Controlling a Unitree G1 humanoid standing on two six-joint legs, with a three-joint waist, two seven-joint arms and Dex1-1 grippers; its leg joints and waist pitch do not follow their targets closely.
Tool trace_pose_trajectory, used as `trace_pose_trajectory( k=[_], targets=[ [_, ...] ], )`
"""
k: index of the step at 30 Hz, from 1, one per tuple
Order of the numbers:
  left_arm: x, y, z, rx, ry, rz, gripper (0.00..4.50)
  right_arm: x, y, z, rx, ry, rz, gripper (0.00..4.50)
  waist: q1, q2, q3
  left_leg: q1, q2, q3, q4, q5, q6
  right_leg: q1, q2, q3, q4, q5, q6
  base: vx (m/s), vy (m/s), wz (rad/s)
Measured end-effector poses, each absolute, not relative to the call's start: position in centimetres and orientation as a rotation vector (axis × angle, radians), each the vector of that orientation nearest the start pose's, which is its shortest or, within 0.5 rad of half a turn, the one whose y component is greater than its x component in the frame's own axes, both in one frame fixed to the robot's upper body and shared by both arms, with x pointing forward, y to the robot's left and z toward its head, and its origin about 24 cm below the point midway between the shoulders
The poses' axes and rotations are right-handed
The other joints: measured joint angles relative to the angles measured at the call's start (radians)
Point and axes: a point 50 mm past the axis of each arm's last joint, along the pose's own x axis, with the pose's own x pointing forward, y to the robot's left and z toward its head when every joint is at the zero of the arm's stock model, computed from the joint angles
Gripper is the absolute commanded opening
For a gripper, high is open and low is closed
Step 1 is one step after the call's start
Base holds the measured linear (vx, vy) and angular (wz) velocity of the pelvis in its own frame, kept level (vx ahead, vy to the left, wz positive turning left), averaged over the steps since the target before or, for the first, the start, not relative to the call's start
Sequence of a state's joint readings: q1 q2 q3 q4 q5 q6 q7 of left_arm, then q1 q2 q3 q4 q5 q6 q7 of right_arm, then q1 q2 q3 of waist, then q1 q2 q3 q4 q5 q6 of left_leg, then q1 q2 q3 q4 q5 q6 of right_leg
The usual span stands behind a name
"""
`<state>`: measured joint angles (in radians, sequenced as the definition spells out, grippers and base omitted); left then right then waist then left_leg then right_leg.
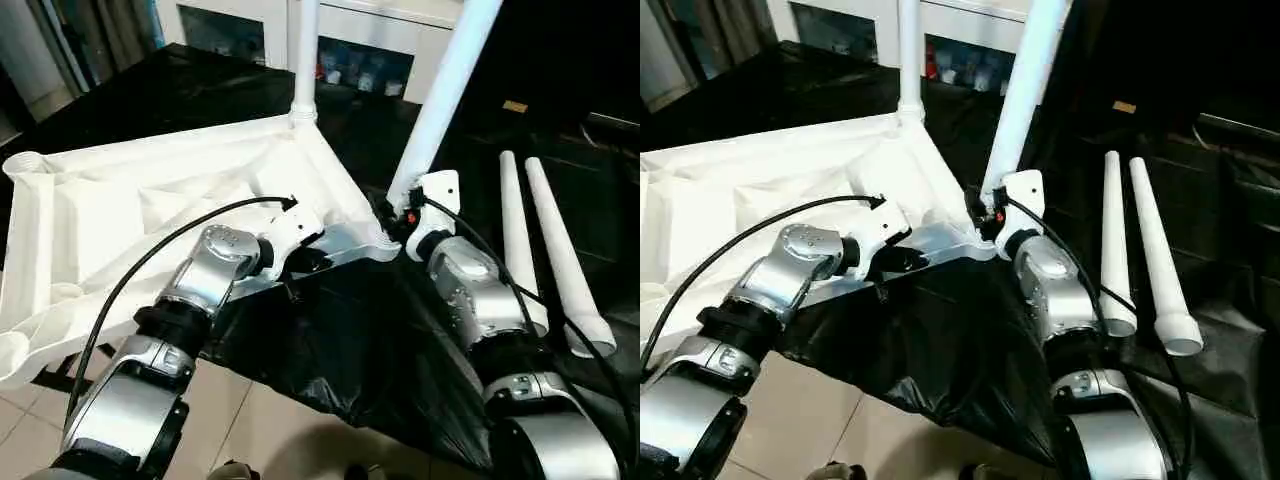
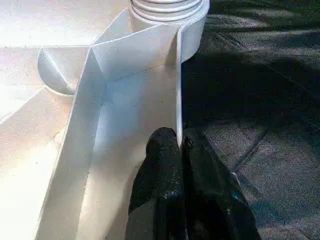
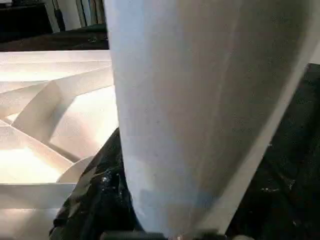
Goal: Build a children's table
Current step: Insert table leg to table base
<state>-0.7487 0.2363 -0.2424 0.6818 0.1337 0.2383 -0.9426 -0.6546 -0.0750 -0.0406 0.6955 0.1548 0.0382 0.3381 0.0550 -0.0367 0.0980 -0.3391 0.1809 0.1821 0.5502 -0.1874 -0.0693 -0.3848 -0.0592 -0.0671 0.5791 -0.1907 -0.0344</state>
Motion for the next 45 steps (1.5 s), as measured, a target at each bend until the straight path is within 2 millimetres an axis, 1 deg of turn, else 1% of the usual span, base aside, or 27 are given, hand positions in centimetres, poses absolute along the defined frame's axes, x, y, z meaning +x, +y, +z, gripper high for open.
trace_pose_trajectory(
  k=[1, 3, 5, 7, 10, 12, 13, 14, 18, 20, 23, 26, 28, 30, 31, 33, 37, 41, 45],
  targets=[
    [35.1, 10.2, 7.3, 0.442, 0.429, -1.069, 0.00, 36.4, -11.3, 7.3, 0.081, 0.098, 0.424, 2.62, 0.000, 0.000, 0.000, 0.000, 0.000, 0.000, 0.000, 0.000, 0.000, 0.000, 0.000, 0.000, 0.000, 0.000, 0.000, 0.000, 0.000, 0.00],
    [35.0, 10.1, 7.4, 0.452, 0.411, -1.089, 0.00, 36.2, -11.6, 6.4, 0.097, 0.137, 0.413, 2.70, 0.003, 0.002, 0.001, -0.004, 0.000, 0.000, 0.000, 0.000, 0.000, -0.003, 0.000, 0.000, 0.000, 0.000, 0.000, 0.000, 0.000, 0.00],
    [35.0, 10.2, 7.5, 0.457, 0.405, -1.095, 0.00, 36.2, -11.6, 6.4, 0.096, 0.135, 0.426, 2.97, 0.003, 0.004, 0.000, -0.009, 0.000, 0.000, 0.000, 0.000, 0.000, -0.005, 0.000, 0.000, 0.000, 0.000, 0.000, 0.000, 0.000, 0.00],
    [34.8, 10.4, 7.6, 0.469, 0.392, -1.108, 0.00, 36.2, -11.6, 6.4, 0.093, 0.133, 0.453, 3.11, 0.003, 0.005, 0.000, -0.011, 0.000, 0.001, 0.000, 0.004, 0.006, -0.010, 0.000, 0.000, 0.002, 0.000, 0.000, 0.000, 0.000, 0.00],
    [34.8, 10.9, 7.7, 0.493, 0.376, -1.131, 0.00, 35.9, -11.7, 6.0, 0.077, 0.151, 0.518, 3.30, 0.003, 0.007, 0.000, -0.016, 0.001, 0.002, 0.002, 0.005, 0.008, -0.017, 0.000, 0.000, 0.007, 0.000, 0.000, 0.000, 0.000, 0.00],
    [34.6, 11.1, 7.7, 0.505, 0.368, -1.153, 0.00, 35.4, -12.1, 5.3, 0.050, 0.179, 0.575, 3.52, 0.004, 0.008, 0.001, -0.017, 0.001, 0.002, 0.003, 0.006, 0.009, -0.019, 0.000, 0.000, 0.009, -0.001, 0.000, 0.000, 0.000, 0.00],
    [34.6, 11.3, 7.7, 0.508, 0.368, -1.162, 0.00, 35.2, -12.3, 5.1, 0.038, 0.189, 0.600, 3.52, 0.004, 0.008, 0.001, -0.018, 0.001, 0.002, 0.004, 0.006, 0.009, -0.019, 0.000, 0.000, 0.010, -0.001, 0.000, 0.000, 0.000, 0.00],
    [34.6, 11.4, 7.7, 0.510, 0.368, -1.172, 0.00, 35.1, -12.5, 5.2, 0.022, 0.189, 0.627, 3.66, 0.004, 0.009, 0.001, -0.018, 0.001, 0.002, 0.005, 0.006, 0.009, -0.019, 0.000, 0.000, 0.011, -0.001, 0.000, 0.000, 0.000, 0.00],
    [34.2, 12.0, 7.7, 0.514, 0.368, -1.242, 0.00, 33.9, -13.7, 5.2, -0.052, 0.204, 0.787, 3.66, 0.009, 0.010, 0.002, -0.018, 0.001, 0.002, 0.006, 0.006, 0.009, -0.019, 0.000, 0.001, 0.013, -0.001, -0.001, 0.000, 0.000, 0.00],
    [34.1, 12.1, 7.6, 0.521, 0.372, -1.270, 0.00, 33.4, -14.0, 5.3, -0.072, 0.210, 0.836, 3.66, 0.011, 0.011, 0.003, -0.018, 0.002, 0.003, 0.007, 0.006, 0.009, -0.020, 0.000, 0.000, 0.014, -0.001, -0.001, 0.000, 0.000, 0.00],
    [33.7, 12.3, 7.7, 0.537, 0.372, -1.335, 0.00, 32.3, -15.0, 5.4, -0.109, 0.227, 0.949, 3.66, 0.021, 0.011, 0.003, -0.018, 0.005, 0.006, 0.009, 0.006, 0.009, -0.020, 0.000, 0.000, 0.015, -0.001, -0.001, 0.000, 0.000, 0.00],
    [33.4, 12.5, 7.7, 0.550, 0.376, -1.396, 0.00, 31.3, -15.4, 5.5, -0.135, 0.243, 1.059, 3.66, 0.032, 0.011, 0.003, -0.018, 0.009, 0.014, 0.011, 0.006, 0.010, -0.020, 0.000, 0.000, 0.015, -0.001, -0.001, 0.000, 0.000, 0.00],
    [33.3, 12.6, 7.6, 0.555, 0.379, -1.427, 0.00, 30.9, -15.7, 5.8, -0.150, 0.253, 1.105, 3.66, 0.033, 0.013, 0.003, -0.018, 0.010, 0.015, 0.013, 0.006, 0.010, -0.020, 0.000, 0.000, 0.016, -0.001, 0.000, 0.000, 0.000, 0.00],
    [33.1, 12.7, 7.5, 0.558, 0.382, -1.456, 0.00, 30.7, -15.5, 6.1, -0.172, 0.252, 1.153, 3.42, 0.034, 0.013, 0.002, -0.018, 0.010, 0.015, 0.014, 0.006, 0.009, -0.020, 0.000, 0.000, 0.017, -0.001, 0.000, 0.000, 0.000, 0.00],
    [33.0, 12.6, 7.5, 0.562, 0.381, -1.469, 0.00, 30.6, -15.2, 6.3, -0.178, 0.247, 1.172, 3.42, 0.036, 0.013, 0.002, -0.018, 0.011, 0.015, 0.014, 0.006, 0.009, -0.020, 0.000, 0.000, 0.017, -0.001, 0.000, 0.000, 0.000, 0.00],
    [32.9, 12.5, 7.5, 0.567, 0.380, -1.491, 0.00, 30.4, -14.7, 6.6, -0.192, 0.234, 1.207, 3.15, 0.040, 0.014, 0.002, -0.018, 0.011, 0.016, 0.014, 0.006, 0.009, -0.019, 0.000, 0.000, 0.017, -0.001, 0.000, 0.000, 0.000, 0.00],
    [32.8, 12.3, 7.4, 0.572, 0.377, -1.511, 0.00, 30.1, -14.6, 6.4, -0.184, 0.246, 1.221, 2.88, 0.044, 0.014, 0.001, -0.018, 0.011, 0.016, 0.015, 0.006, 0.010, -0.019, -0.001, 0.000, 0.017, -0.001, 0.000, 0.000, 0.000, 0.00],
    [32.8, 12.3, 7.3, 0.567, 0.381, -1.518, 0.00, 29.9, -14.7, 6.2, -0.151, 0.252, 1.211, 2.83, 0.046, 0.015, 0.001, -0.017, 0.011, 0.017, 0.014, 0.006, 0.009, -0.019, -0.001, 0.000, 0.018, -0.001, 0.000, 0.000, 0.000, 0.00],
    [32.8, 12.3, 7.2, 0.565, 0.378, -1.518, 0.00, 29.5, -14.8, 5.7, -0.081, 0.237, 1.162, 2.82, 0.048, 0.017, 0.000, -0.016, 0.011, 0.017, 0.015, 0.006, 0.009, -0.018, -0.001, 0.000, 0.018, -0.001, 0.000, 0.000, 0.000, 0.00]
  ],
)
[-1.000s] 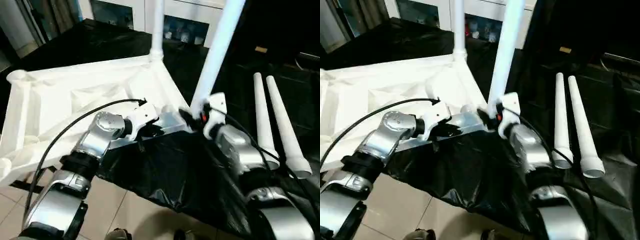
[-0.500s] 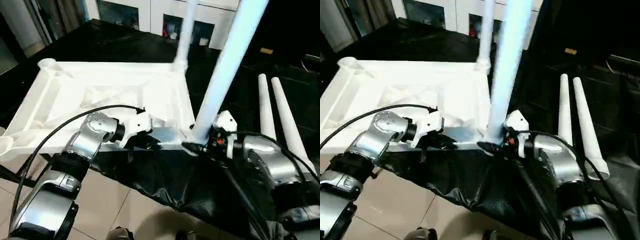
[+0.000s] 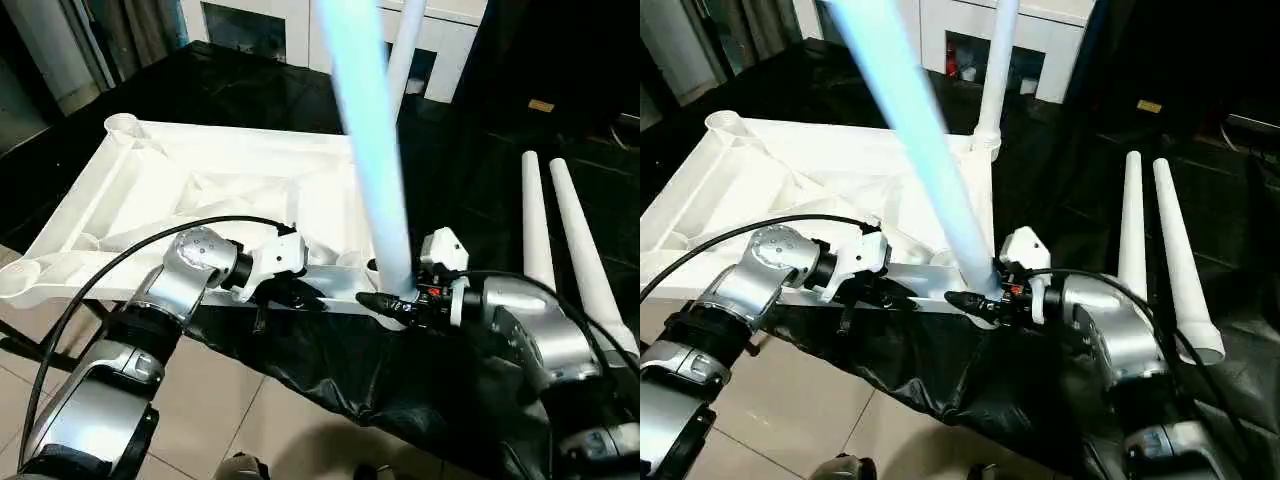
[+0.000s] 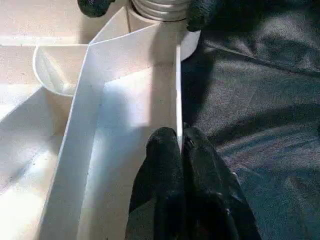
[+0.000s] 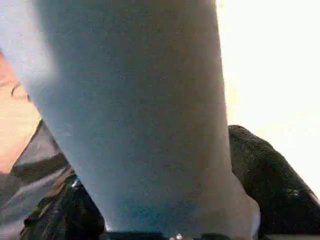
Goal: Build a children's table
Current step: Insert table leg to table base
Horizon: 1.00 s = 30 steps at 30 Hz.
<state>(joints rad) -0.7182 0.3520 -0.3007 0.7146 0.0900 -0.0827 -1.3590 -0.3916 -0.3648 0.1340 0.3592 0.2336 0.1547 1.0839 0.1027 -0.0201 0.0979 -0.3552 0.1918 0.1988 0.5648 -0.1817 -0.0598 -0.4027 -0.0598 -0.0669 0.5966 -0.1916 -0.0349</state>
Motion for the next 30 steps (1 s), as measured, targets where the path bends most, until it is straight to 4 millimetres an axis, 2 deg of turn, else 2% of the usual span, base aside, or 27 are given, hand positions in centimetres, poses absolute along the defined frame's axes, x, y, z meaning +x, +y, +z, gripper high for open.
trace_pose_trajectory(
  k=[8, 10, 13, 15, 19, 26, 30],
  targets=[
    [32.9, 12.3, 7.0, 0.563, 0.366, -1.491, 0.00, 29.3, -14.9, 4.7, 0.051, 0.188, 1.031, 2.81, 0.001, 0.005, -0.002, 0.001, 0.000, 0.000, 0.004, 0.000, -0.001, 0.001, 0.000, 0.000, 0.003, 0.000, 0.000, 0.000, 0.000, 0.00],
    [32.9, 12.3, 7.1, 0.557, 0.356, -1.481, 0.44, 29.3, -14.8, 4.6, 0.066, 0.174, 1.001, 2.81, 0.002, 0.007, -0.002, 0.001, 0.000, 0.000, 0.004, -0.002, -0.003, 0.001, 0.000, 0.000, 0.004, 0.000, 0.000, 0.000, 0.000, 0.00],
    [33.0, 12.1, 7.6, 0.409, 0.268, -1.459, 0.55, 29.1, -14.8, 4.3, 0.099, 0.160, 0.968, 2.81, 0.007, 0.009, -0.002, 0.000, 0.001, -0.001, 0.005, -0.002, -0.005, 0.000, 0.000, 0.000, 0.005, 0.000, 0.000, 0.000, 0.000, 0.00],
    [33.1, 11.5, 9.2, 0.309, 0.173, -1.467, 0.88, 29.1, -14.4, 4.3, 0.111, 0.152, 0.971, 2.81, 0.003, 0.008, -0.002, 0.000, 0.001, -0.001, 0.006, -0.002, -0.004, 0.000, 0.000, -0.001, 0.006, 0.000, 0.000, 0.000, 0.000, 0.00],
    [33.2, 11.6, 11.8, 0.193, 0.073, -1.488, 1.06, 29.1, -14.2, 4.1, 0.119, 0.150, 0.969, 2.81, 0.001, 0.010, -0.003, 0.002, 0.001, -0.001, 0.006, -0.002, -0.004, -0.001, 0.000, 0.000, 0.012, -0.002, -0.003, 0.000, 0.000, 0.00],
    [32.9, 9.9, 12.1, 0.016, 0.041, -1.527, 1.68, 29.2, -14.3, 3.9, 0.128, 0.159, 0.962, 2.81, 0.008, 0.009, -0.003, 0.002, 0.002, -0.001, 0.013, -0.002, -0.004, 0.000, 0.000, 0.000, 0.015, -0.002, -0.003, 0.000, 0.000, 0.00],
    [32.7, 8.3, 12.6, -0.040, 0.009, -1.541, 1.81, 29.3, -14.3, 3.9, 0.127, 0.161, 0.964, 2.81, 0.008, 0.009, -0.003, 0.002, 0.002, -0.001, 0.013, -0.001, -0.003, 0.000, 0.000, 0.000, 0.016, -0.001, -0.003, 0.000, 0.000, 0.00]
  ],
)
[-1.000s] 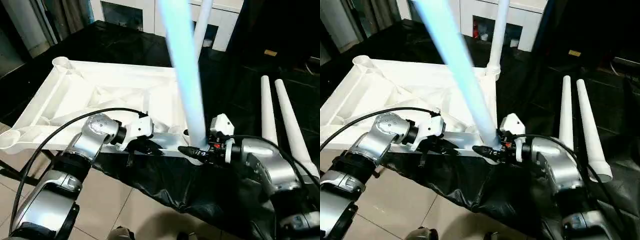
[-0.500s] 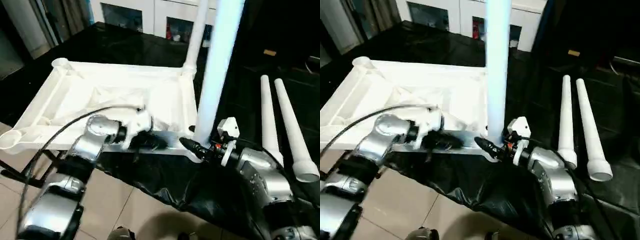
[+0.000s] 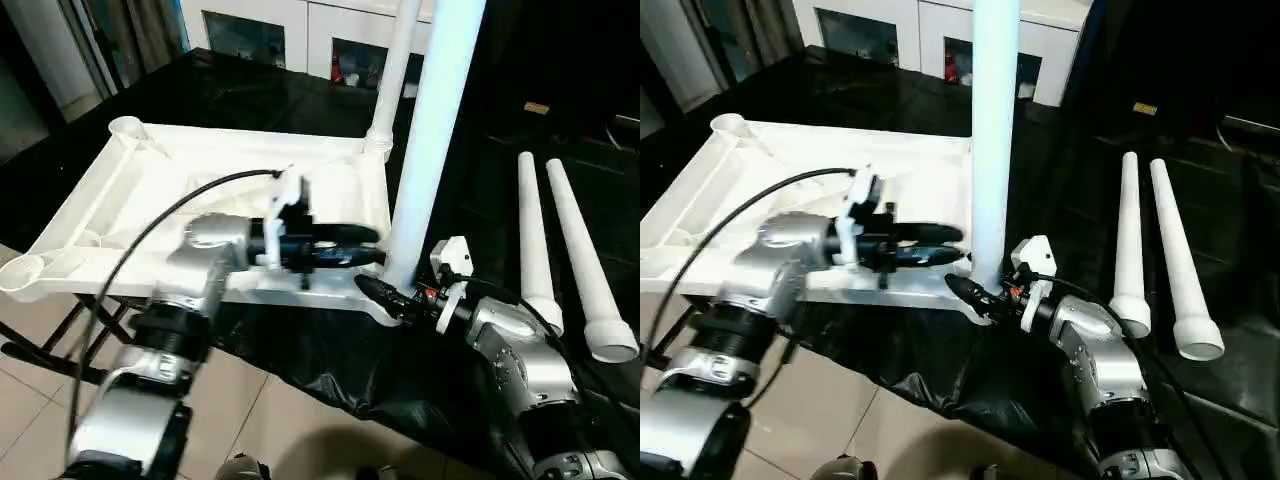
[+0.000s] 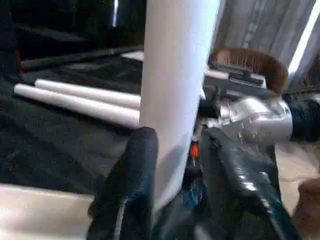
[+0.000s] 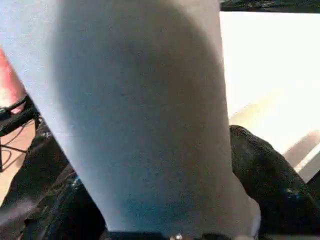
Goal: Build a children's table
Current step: Insert table leg to table base
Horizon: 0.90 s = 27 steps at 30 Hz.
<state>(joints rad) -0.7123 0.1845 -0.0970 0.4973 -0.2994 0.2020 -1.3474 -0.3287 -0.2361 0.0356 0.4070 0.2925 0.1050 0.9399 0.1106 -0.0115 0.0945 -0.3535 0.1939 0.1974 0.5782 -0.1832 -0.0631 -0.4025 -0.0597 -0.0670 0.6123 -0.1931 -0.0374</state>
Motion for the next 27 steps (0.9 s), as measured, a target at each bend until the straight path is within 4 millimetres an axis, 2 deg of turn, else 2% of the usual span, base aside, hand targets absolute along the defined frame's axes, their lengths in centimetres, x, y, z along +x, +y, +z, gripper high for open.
trace_pose_trajectory(
  k=[6, 15, 16, 17, 20, 21, 25, 27],
  targets=[
    [32.7, 6.8, 12.8, -0.062, 0.011, -1.547, 2.45, 29.3, -14.4, 3.8, 0.136, 0.165, 0.965, 2.81, 0.002, 0.000, 0.000, -0.001, 0.000, -0.001, 0.001, 0.002, 0.003, 0.000, 0.000, 0.000, 0.001, 0.000, 0.000, 0.000, 0.000, 0.00],
    [32.9, 3.9, 13.6, -0.072, -0.031, -1.530, 3.12, 29.5, -14.6, 3.9, 0.129, 0.169, 0.966, 2.81, 0.002, 0.000, -0.001, -0.004, 0.000, -0.003, 0.009, 0.001, 0.004, 0.000, 0.000, 0.000, 0.003, 0.001, 0.001, 0.000, 0.000, 0.00],
    [33.0, 3.5, 13.7, -0.077, -0.033, -1.529, 2.82, 29.5, -14.6, 3.9, 0.130, 0.170, 0.966, 2.81, 0.002, 0.001, -0.001, -0.004, 0.000, -0.003, 0.009, 0.001, 0.004, 0.000, 0.000, -0.001, 0.003, 0.001, 0.001, 0.000, 0.000, 0.00],
    [33.0, 3.3, 13.8, -0.081, -0.034, -1.527, 2.72, 29.5, -14.6, 3.9, 0.130, 0.170, 0.965, 2.81, 0.002, 0.001, -0.001, -0.004, 0.000, -0.003, 0.009, 0.001, 0.004, 0.000, 0.000, -0.001, 0.004, 0.001, 0.001, 0.000, 0.000, 0.00],
    [33.1, 2.8, 13.9, -0.092, -0.021, -1.520, 2.71, 29.5, -14.6, 3.8, 0.129, 0.172, 0.964, 2.81, 0.002, 0.006, -0.005, -0.004, 0.000, -0.003, 0.009, 0.001, 0.005, 0.000, 0.000, 0.000, 0.003, 0.001, 0.001, 0.000, 0.000, 0.00],
    [33.1, 2.7, 13.8, -0.091, -0.011, -1.522, 2.37, 29.5, -14.6, 3.8, 0.129, 0.172, 0.964, 2.81, 0.002, 0.008, -0.007, -0.004, 0.000, -0.003, 0.009, 0.001, 0.005, 0.000, 0.000, -0.001, 0.003, 0.001, 0.001, 0.000, 0.000, 0.00],
    [33.5, 2.3, 13.7, -0.046, 0.007, -1.487, 2.23, 29.5, -14.7, 3.7, 0.142, 0.184, 0.957, 2.81, 0.004, 0.010, -0.008, -0.005, 0.000, -0.004, 0.010, 0.001, 0.005, 0.000, 0.000, -0.002, 0.004, 0.001, 0.001, 0.000, 0.000, 0.00],
    [33.7, 2.0, 13.8, -0.016, 0.019, -1.483, 1.98, 29.5, -14.8, 3.6, 0.147, 0.190, 0.950, 2.80, 0.006, 0.012, -0.010, -0.005, 0.000, -0.004, 0.012, 0.000, 0.005, 0.001, 0.000, -0.001, 0.003, 0.002, 0.002, 0.000, 0.000, 0.00]
  ],
)
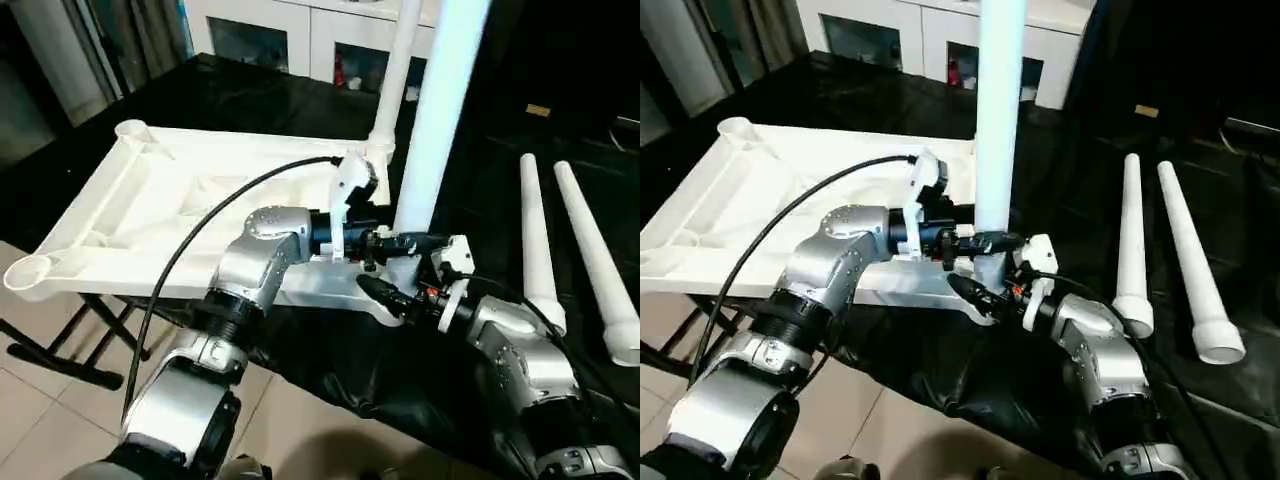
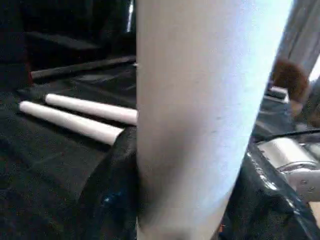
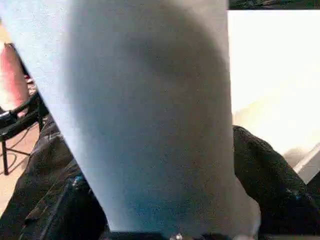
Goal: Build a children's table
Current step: Insert table leg to table base
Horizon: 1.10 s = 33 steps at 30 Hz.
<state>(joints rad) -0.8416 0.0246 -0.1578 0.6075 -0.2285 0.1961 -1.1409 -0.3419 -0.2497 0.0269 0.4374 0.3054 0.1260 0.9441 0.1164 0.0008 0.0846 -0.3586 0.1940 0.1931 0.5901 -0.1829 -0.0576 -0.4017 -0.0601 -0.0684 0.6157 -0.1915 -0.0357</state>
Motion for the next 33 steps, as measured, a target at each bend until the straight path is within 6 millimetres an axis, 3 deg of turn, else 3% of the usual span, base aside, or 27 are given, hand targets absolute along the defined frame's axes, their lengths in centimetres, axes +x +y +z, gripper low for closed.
trace_pose_trajectory(
  k=[6, 9, 19, 28, 29, 32, 33],
  targets=[
    [34.0, 0.5, 13.8, 0.019, 0.046, -1.457, 1.91, 29.4, -15.3, 3.3, 0.150, 0.199, 0.911, 2.79, 0.005, 0.001, -0.005, 0.001, 0.000, 0.000, 0.002, 0.000, 0.000, 0.003, -0.001, 0.000, 0.000, 0.001, 0.001, 0.000, 0.000, 0.00],
    [34.2, -0.1, 13.9, 0.027, 0.061, -1.435, 1.91, 29.5, -15.5, 3.4, 0.148, 0.196, 0.883, 3.47, 0.008, 0.001, -0.005, 0.001, 0.000, 0.000, 0.003, 0.001, 0.002, 0.003, -0.001, 0.000, 0.000, 0.002, 0.001, 0.000, 0.000, 0.00],
    [34.6, -0.8, 14.0, 0.074, 0.060, -1.394, 1.91, 29.4, -16.4, 5.0, 0.111, 0.159, 0.880, 4.21, 0.001, 0.000, -0.005, 0.001, 0.000, 0.000, 0.005, 0.001, 0.003, 0.004, -0.001, 0.001, -0.002, 0.009, 0.002, 0.000, 0.000, 0.00],
    [34.7, -0.4, 13.9, 0.072, 0.055, -1.386, 1.91, 29.3, -17.0, 5.5, 0.104, 0.177, 0.904, 4.21, -0.002, 0.000, -0.005, 0.001, -0.001, 0.000, 0.005, 0.002, 0.003, 0.004, -0.001, 0.001, -0.003, 0.011, 0.003, 0.000, 0.000, 0.00],
    [34.7, -0.3, 13.8, 0.073, 0.055, -1.387, 1.91, 29.4, -17.0, 5.6, 0.106, 0.177, 0.906, 3.95, -0.003, 0.000, -0.005, 0.001, -0.001, 0.000, 0.005, 0.002, 0.003, 0.004, -0.001, 0.000, -0.003, 0.011, 0.003, 0.000, 0.000, 0.00],
    [34.7, -0.2, 13.8, 0.070, 0.055, -1.386, 1.91, 29.4, -16.9, 5.7, 0.116, 0.180, 0.909, 3.85, -0.004, -0.002, -0.005, 0.001, -0.001, 0.000, 0.005, 0.002, 0.003, 0.004, -0.001, 0.001, -0.003, 0.011, 0.003, 0.000, 0.000, 0.00],
    [34.7, -0.2, 13.7, 0.068, 0.056, -1.384, 1.90, 29.5, -16.9, 5.7, 0.118, 0.183, 0.909, 3.61, -0.004, -0.004, -0.006, 0.001, -0.001, 0.000, 0.005, 0.002, 0.004, 0.004, -0.001, 0.000, -0.003, 0.011, 0.003, 0.000, 0.000, 0.00]
  ],
)
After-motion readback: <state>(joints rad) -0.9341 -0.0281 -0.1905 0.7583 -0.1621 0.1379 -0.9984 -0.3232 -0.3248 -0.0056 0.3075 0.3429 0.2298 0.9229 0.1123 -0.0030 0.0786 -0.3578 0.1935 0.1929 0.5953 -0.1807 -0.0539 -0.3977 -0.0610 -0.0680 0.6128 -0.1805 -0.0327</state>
